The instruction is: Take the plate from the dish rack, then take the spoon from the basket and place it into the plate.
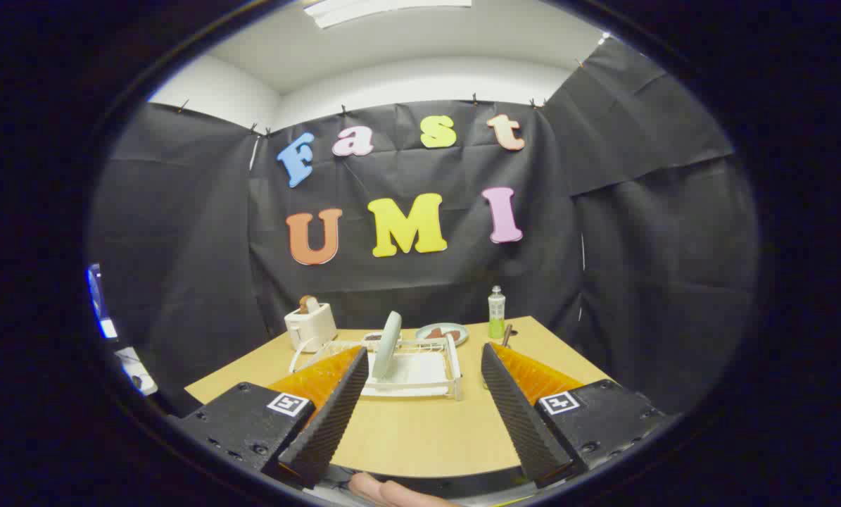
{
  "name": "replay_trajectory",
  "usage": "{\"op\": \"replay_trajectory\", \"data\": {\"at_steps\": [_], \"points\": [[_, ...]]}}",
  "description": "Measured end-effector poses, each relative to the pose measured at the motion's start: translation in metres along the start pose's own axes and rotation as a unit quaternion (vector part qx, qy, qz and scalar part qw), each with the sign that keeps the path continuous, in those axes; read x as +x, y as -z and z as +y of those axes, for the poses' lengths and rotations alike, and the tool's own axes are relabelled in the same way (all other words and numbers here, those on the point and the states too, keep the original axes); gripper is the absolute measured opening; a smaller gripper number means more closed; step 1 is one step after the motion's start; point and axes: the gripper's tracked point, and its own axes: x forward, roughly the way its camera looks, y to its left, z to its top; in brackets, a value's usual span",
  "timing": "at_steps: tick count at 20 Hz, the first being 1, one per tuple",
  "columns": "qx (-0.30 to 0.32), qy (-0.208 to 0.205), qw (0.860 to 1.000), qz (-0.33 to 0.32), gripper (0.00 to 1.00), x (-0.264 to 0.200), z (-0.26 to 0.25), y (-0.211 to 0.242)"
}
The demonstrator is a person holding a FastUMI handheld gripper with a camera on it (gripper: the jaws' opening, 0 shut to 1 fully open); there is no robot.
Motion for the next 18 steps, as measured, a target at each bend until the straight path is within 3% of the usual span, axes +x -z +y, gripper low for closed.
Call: {"op": "replay_trajectory", "data": {"at_steps": [18], "points": [[-0.004,-0.014,1.000,0.001,1.00,-0.009,-0.006,0.011]]}}
